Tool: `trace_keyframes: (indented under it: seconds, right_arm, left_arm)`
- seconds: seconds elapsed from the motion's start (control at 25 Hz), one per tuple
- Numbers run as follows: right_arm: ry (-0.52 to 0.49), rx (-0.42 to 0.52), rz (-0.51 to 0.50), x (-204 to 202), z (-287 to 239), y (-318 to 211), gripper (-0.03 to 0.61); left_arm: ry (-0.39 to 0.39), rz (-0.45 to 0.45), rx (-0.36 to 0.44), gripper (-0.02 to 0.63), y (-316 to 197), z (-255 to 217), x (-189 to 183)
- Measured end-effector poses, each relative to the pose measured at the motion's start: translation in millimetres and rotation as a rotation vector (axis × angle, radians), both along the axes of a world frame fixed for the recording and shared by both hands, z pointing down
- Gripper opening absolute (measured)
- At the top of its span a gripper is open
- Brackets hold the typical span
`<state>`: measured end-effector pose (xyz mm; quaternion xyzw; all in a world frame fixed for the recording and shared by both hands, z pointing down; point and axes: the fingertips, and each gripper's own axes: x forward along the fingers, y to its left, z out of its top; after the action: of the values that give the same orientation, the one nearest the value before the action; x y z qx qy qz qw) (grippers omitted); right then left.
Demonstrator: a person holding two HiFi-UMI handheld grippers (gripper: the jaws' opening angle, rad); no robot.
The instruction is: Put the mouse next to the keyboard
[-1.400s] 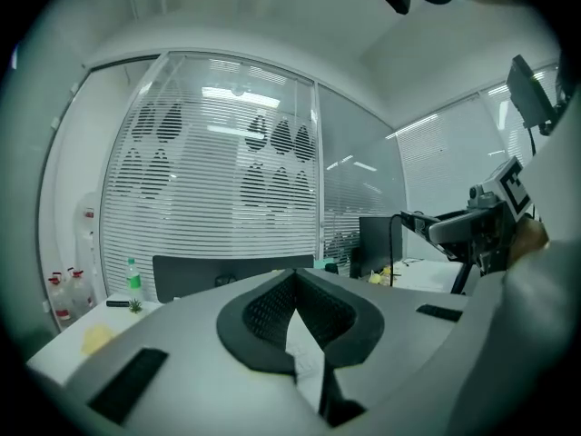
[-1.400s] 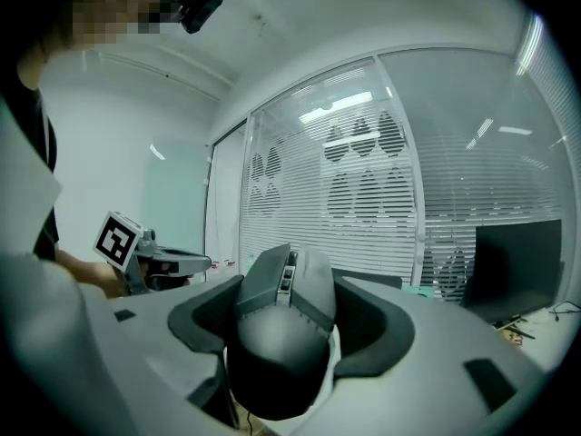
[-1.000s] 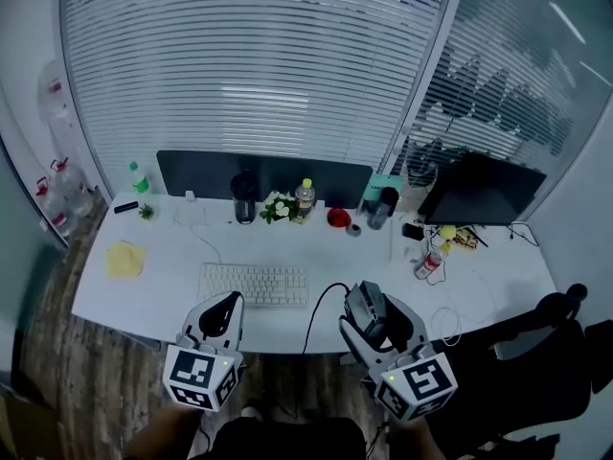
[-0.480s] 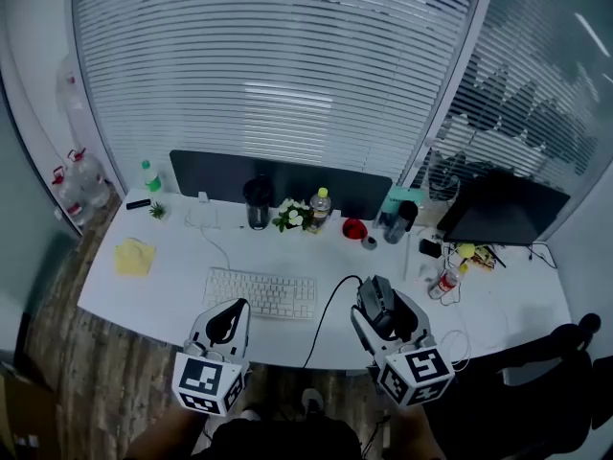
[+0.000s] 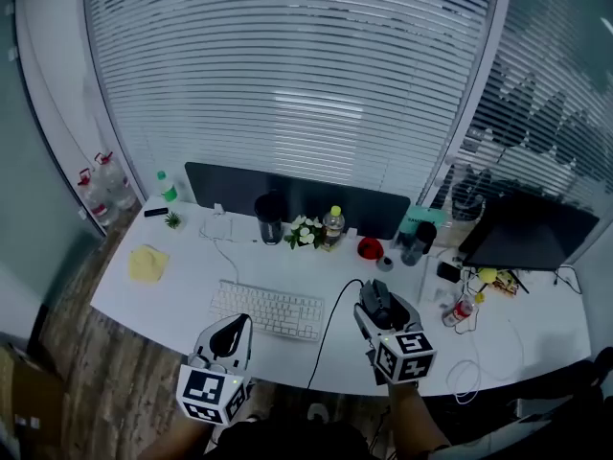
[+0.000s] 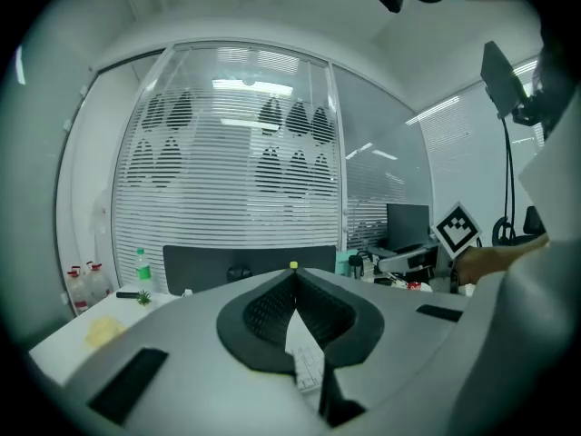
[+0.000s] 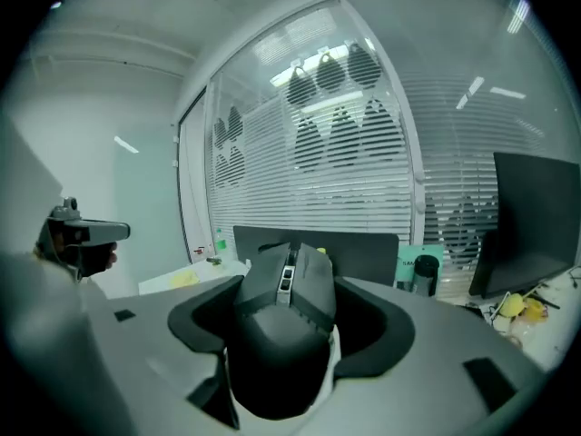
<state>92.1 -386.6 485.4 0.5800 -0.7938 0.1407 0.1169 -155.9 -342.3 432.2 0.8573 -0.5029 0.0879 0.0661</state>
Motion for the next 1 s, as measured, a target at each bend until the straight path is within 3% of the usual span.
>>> trace_keyframes:
  seconds: [0.44, 0.68, 1.0]
  right_arm:
    - [-0.024, -0.107, -0.036, 16, 71, -43, 0.304]
    - [-0.017, -0.181, -0.043, 26, 117, -52, 0.304]
    - [-0.012, -0.285, -0.029, 39, 181, -55, 0.304]
  left_arm:
    - [-0.047, -0.122, -0.057, 0.028, -6, 10, -7]
    - [-0.067, -0.193, -0.043, 0.028, -4, 6, -8]
    - [-0.105, -0.221, -0.102, 0.028, 3, 21, -2]
